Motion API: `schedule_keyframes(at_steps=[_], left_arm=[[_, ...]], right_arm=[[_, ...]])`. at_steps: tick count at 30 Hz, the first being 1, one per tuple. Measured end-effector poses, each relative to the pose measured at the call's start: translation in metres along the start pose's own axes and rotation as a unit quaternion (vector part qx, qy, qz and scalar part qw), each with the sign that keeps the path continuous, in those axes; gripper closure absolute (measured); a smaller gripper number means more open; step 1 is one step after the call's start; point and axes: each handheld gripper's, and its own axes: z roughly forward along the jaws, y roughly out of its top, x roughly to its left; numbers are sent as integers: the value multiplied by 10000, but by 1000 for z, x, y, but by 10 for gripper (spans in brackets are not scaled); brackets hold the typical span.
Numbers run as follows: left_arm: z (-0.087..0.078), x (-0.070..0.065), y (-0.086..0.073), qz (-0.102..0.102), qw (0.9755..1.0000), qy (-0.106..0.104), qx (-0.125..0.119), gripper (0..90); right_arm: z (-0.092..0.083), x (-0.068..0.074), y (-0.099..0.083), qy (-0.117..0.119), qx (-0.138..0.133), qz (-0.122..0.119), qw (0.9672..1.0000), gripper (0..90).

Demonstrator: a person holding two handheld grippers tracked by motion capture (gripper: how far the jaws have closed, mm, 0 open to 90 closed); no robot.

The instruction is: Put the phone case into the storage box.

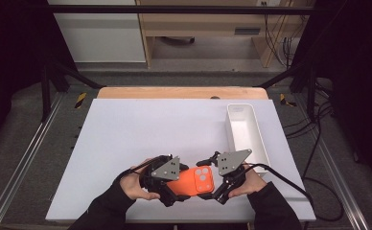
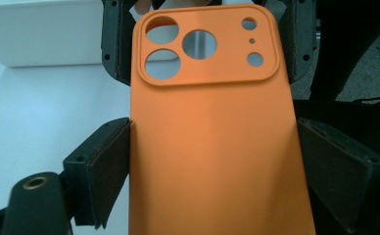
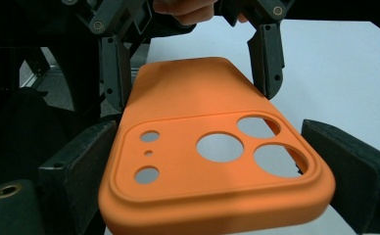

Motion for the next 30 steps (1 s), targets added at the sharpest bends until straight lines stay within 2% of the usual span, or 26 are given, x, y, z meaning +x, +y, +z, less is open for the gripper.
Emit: schedule_keyframes(at_steps=[4,12,30], left_arm=[[1,0,-1,-17,10000,-17,25,149],[2,0,-2,-31,10000,-52,29,149],[8,1,-4,-103,9998,-72,182,149]], right_arm=[[1,1,-1,36,-18,-76,10000,131],[0,2,-1,34,-59,-151,9999,141],[2,-2,-3,180,92,9,9998,159]])
